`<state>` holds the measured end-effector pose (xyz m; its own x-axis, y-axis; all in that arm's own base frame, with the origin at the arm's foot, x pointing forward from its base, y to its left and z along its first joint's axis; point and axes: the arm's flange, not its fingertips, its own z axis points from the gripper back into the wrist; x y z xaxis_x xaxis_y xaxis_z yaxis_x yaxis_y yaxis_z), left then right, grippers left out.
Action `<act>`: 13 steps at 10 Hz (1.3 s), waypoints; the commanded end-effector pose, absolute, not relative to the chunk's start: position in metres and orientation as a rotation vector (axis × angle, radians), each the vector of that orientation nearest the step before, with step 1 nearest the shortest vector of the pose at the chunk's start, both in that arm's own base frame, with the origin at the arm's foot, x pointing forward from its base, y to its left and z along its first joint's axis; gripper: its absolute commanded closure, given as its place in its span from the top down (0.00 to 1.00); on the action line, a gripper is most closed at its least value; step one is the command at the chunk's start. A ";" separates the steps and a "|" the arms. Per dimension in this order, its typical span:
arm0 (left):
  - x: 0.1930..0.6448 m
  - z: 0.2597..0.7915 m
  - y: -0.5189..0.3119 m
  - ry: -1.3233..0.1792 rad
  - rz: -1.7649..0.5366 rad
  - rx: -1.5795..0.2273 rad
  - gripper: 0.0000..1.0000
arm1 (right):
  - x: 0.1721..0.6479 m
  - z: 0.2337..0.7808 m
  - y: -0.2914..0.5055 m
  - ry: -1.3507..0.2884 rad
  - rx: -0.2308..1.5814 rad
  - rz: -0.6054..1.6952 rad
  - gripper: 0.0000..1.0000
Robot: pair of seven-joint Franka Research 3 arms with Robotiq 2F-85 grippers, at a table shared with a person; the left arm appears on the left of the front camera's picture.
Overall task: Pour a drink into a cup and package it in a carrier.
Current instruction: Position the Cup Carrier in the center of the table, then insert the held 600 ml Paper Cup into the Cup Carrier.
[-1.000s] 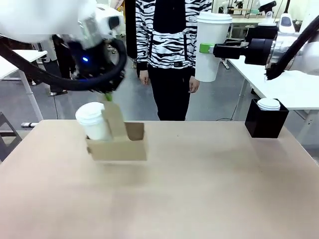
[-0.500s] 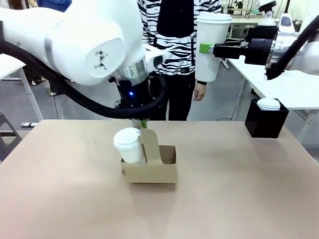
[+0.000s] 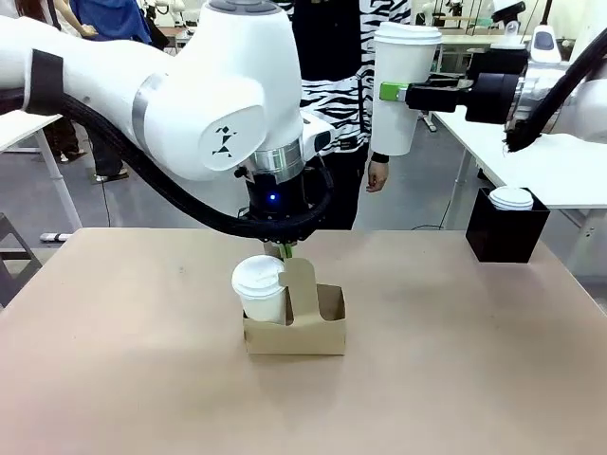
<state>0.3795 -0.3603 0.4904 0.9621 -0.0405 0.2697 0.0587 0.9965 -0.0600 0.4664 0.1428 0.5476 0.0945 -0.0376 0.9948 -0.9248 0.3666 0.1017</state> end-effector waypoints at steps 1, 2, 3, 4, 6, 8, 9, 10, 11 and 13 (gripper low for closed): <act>0.376 0.489 -0.365 -0.236 -0.038 -0.040 0.02 | 0.467 0.551 0.146 -1.327 0.997 0.847 0.81; 0.379 0.490 -0.360 -0.272 -0.050 -0.068 0.02 | 0.467 0.551 0.146 -1.327 0.997 0.847 0.81; 0.379 0.490 -0.360 -0.272 -0.050 -0.068 0.02 | 0.467 0.551 0.146 -1.327 0.997 0.847 0.81; 0.379 0.490 -0.360 -0.272 -0.050 -0.068 0.02 | 0.467 0.551 0.146 -1.327 0.997 0.847 0.81; 0.379 0.490 -0.360 -0.272 -0.050 -0.068 0.02 | 0.467 0.551 0.146 -1.327 0.997 0.847 0.81; 0.375 0.502 -0.358 -0.270 -0.070 -0.092 0.60 | 0.467 0.551 0.146 -1.327 0.997 0.847 0.81; 0.369 0.513 -0.354 -0.259 -0.098 -0.111 1.00 | 0.466 0.548 0.143 -1.305 0.987 0.849 0.81; 0.362 0.528 -0.347 -0.247 -0.136 -0.105 0.65 | 0.477 0.536 0.151 -1.212 1.031 0.832 0.81; 0.358 0.548 -0.333 -0.233 -0.182 -0.122 1.00 | 0.489 0.520 0.161 -1.116 1.093 0.837 0.81; 0.345 0.583 -0.284 -0.203 -0.320 -0.158 1.00 | 0.494 0.483 0.180 -0.999 1.186 0.872 0.81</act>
